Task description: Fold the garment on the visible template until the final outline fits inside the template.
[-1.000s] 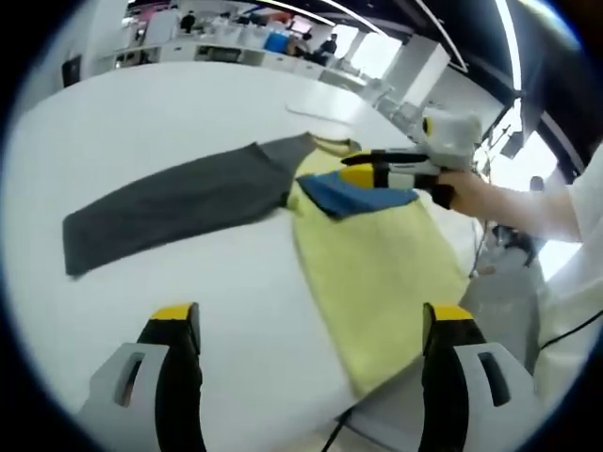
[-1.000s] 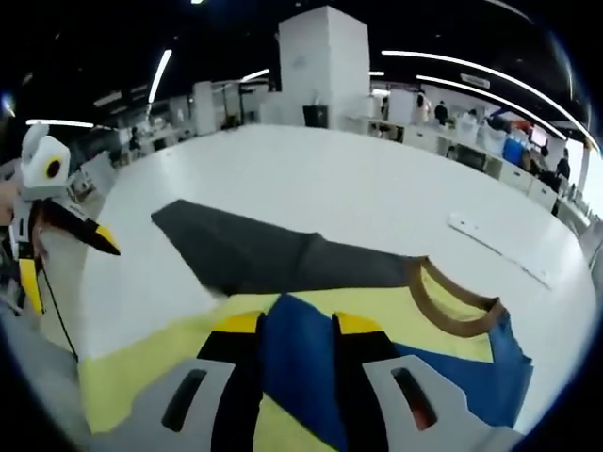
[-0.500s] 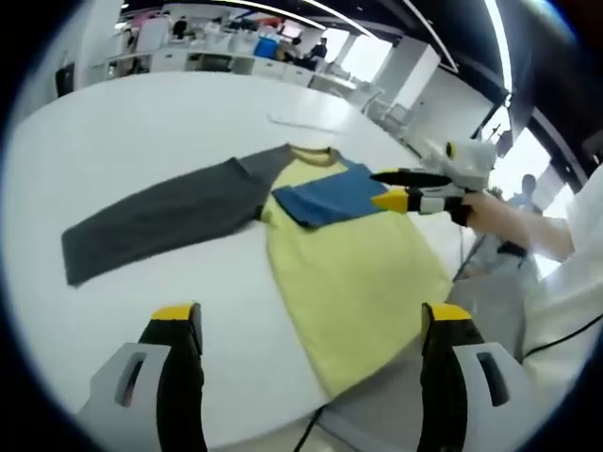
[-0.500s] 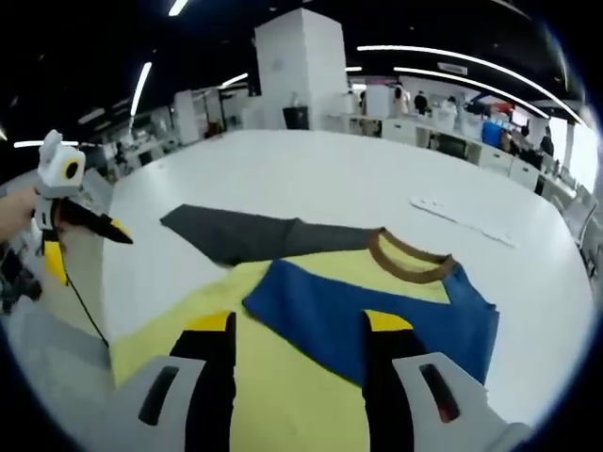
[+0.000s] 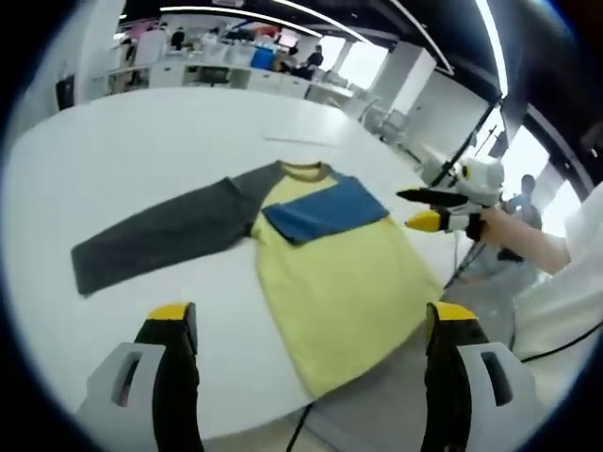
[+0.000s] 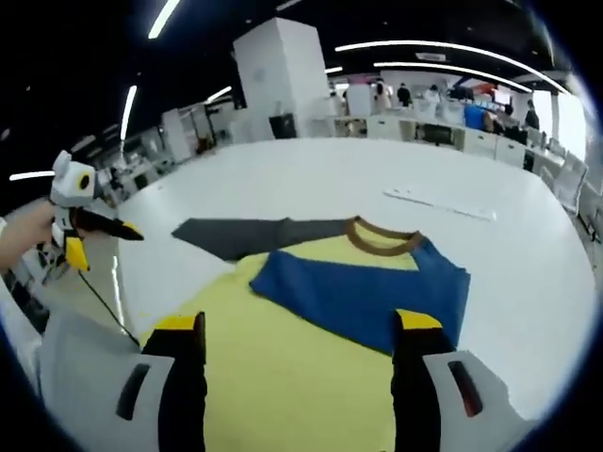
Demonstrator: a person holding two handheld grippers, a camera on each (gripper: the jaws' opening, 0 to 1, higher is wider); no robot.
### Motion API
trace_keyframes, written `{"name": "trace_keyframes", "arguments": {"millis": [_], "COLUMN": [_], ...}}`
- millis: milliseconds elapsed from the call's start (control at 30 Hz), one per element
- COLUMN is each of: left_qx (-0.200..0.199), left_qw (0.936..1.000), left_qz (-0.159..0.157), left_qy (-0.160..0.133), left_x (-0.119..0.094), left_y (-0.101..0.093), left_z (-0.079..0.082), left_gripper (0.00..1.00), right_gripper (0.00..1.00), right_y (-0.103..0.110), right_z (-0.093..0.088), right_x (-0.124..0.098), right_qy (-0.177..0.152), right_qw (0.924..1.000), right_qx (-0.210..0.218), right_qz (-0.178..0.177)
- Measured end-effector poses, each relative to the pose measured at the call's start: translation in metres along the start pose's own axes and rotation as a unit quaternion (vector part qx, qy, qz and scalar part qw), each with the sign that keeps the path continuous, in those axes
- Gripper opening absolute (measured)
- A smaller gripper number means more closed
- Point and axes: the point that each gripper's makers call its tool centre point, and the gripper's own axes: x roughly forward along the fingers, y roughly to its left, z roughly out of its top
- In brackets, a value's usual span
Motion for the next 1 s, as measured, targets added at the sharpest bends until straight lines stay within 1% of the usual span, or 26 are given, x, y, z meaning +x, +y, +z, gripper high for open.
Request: {"name": "trace_keyframes", "arguments": {"millis": [100,133,367,633,800,1000], "left_qx": [0.004,0.006,0.012,0.011,0.009,0.006], "left_qw": [1.0,1.0,0.9999,0.9997,0.9995,0.9993], "left_qz": [0.002,0.003,0.007,0.015,0.02,0.023], "left_qy": [-0.002,-0.002,-0.009,-0.018,-0.024,-0.03], "left_x": [-0.004,-0.005,-0.014,-0.024,-0.028,-0.033], "left_y": [-0.004,-0.006,-0.018,-0.021,-0.019,-0.022], "left_z": [0.001,0.001,0.002,0.005,0.007,0.008], "left_gripper": [0.97,0.97,0.97,0.96,0.96,0.96], "right_gripper": [0.9,0.9,0.92,0.92,0.96,0.98], "right_y": [0.001,0.0,-0.009,-0.024,-0.036,-0.046], "right_z": [0.001,0.001,-0.004,-0.014,-0.02,-0.03], "right_x": [-0.012,-0.021,-0.056,-0.091,-0.116,-0.137], "right_qy": [-0.006,-0.01,-0.022,-0.026,-0.037,-0.039], "right_qw": [1.0,0.9999,0.9996,0.9988,0.9972,0.9959], "right_qx": [0.002,0.003,0.017,0.022,0.037,0.047], "right_qz": [0.004,0.004,-0.01,-0.035,-0.052,-0.066]}}
